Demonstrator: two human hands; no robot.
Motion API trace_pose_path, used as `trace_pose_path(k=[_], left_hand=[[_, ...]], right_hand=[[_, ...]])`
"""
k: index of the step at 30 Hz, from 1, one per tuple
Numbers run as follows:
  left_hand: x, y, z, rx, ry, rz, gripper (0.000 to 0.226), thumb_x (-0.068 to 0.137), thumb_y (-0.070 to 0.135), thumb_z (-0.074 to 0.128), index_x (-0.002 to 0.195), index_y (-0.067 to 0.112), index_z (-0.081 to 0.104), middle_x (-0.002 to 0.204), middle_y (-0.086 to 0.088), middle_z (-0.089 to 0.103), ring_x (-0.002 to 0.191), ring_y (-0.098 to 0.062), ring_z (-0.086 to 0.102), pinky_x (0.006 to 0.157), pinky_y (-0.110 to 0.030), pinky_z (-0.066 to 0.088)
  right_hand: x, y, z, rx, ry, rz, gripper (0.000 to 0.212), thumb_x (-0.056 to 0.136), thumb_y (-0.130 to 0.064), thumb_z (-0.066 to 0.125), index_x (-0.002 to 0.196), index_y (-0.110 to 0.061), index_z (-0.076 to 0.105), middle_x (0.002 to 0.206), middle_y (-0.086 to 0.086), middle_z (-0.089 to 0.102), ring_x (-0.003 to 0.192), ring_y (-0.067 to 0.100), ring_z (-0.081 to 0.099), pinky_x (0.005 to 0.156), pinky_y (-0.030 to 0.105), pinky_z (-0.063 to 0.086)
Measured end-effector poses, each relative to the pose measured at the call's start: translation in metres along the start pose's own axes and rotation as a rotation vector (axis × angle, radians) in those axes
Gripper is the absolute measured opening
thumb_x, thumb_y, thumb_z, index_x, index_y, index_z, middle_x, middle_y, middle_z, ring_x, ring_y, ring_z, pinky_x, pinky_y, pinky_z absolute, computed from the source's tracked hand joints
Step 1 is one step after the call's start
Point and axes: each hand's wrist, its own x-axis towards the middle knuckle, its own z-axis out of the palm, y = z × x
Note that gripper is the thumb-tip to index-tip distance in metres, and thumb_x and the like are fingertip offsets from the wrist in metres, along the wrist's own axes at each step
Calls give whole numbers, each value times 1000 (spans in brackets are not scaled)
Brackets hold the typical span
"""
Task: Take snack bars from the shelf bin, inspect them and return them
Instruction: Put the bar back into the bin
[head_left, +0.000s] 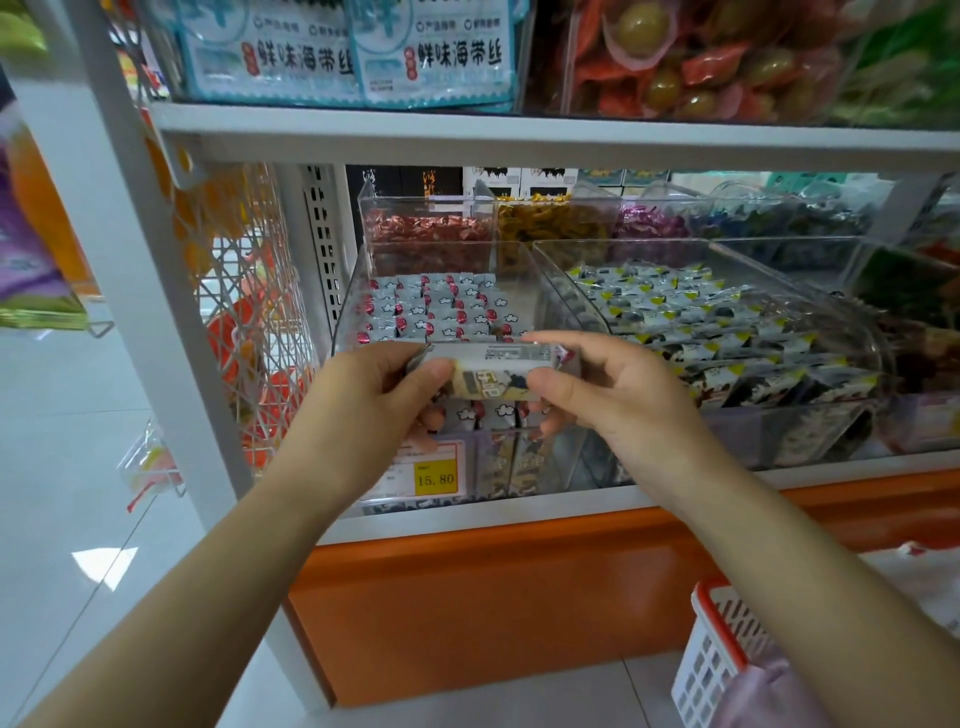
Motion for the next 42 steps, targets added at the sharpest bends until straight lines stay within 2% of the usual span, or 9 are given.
trace_pose_path(k=[3,6,9,15,19,25,29,34,42], left_hand=[[10,-2,4,171,94,64,35,92,35,50,121,17,59,87,3,66,69,-6,59,62,-19,49],[24,-5,7,458,113,139,50,96,35,45,140,11,39,137,-8,47,119,-21,46,101,-31,36],[35,-14,16,709,-98,93,61,98,41,33,147,6,19,156,-12,16,143,-23,10,115,-34,7],[38,-22,25,941,-234,5,71,95,55,12,149,9,9,157,-11,11,145,-25,4,117,-43,0],[32,-19,25,968,-225,26,71,94,55,12,147,8,16,153,-11,21,142,-25,14,115,-42,4],[24,-16,21,984,-234,53,69,95,53,13,147,8,18,151,-10,25,140,-26,18,115,-40,4],[21,-14,20,1063,-231,59,71,95,53,10,148,6,13,155,-11,16,143,-26,9,118,-43,2],[18,-14,16,1255,-190,96,73,95,54,5,148,4,11,155,-15,15,144,-29,6,117,-45,-1],[15,-16,14,1214,-216,103,75,94,54,2,148,4,9,156,-15,13,145,-27,5,118,-42,-3]], right_hand=[[7,1,0,25,163,-23,32,81,-17,68,112,-20,63,77,0,70,66,13,68,61,22,55],[16,1,-3,-33,287,-43,24,84,-13,67,107,-18,61,85,3,67,65,11,67,63,25,58],[32,-2,1,-74,353,-97,19,84,-11,68,96,-19,55,91,6,64,68,9,66,60,22,57],[81,-10,22,-292,327,-184,22,83,-15,69,98,-10,54,100,12,62,91,30,63,80,50,52],[113,-12,35,-532,192,-219,30,84,-19,68,109,-7,57,112,7,60,105,23,56,87,34,48],[143,-14,55,-835,-24,-223,32,82,-19,70,110,-11,58,109,4,59,93,16,52,69,21,35],[149,-8,68,-948,-117,-240,28,81,-18,70,105,-6,61,101,2,59,93,18,54,71,25,39],[154,11,72,-1165,-454,-142,20,92,-18,53,106,-15,68,114,0,65,113,22,53,100,42,41],[177,8,69,-886,-149,-159,19,91,-4,55,101,-9,69,108,6,68,96,13,62,90,29,47]])
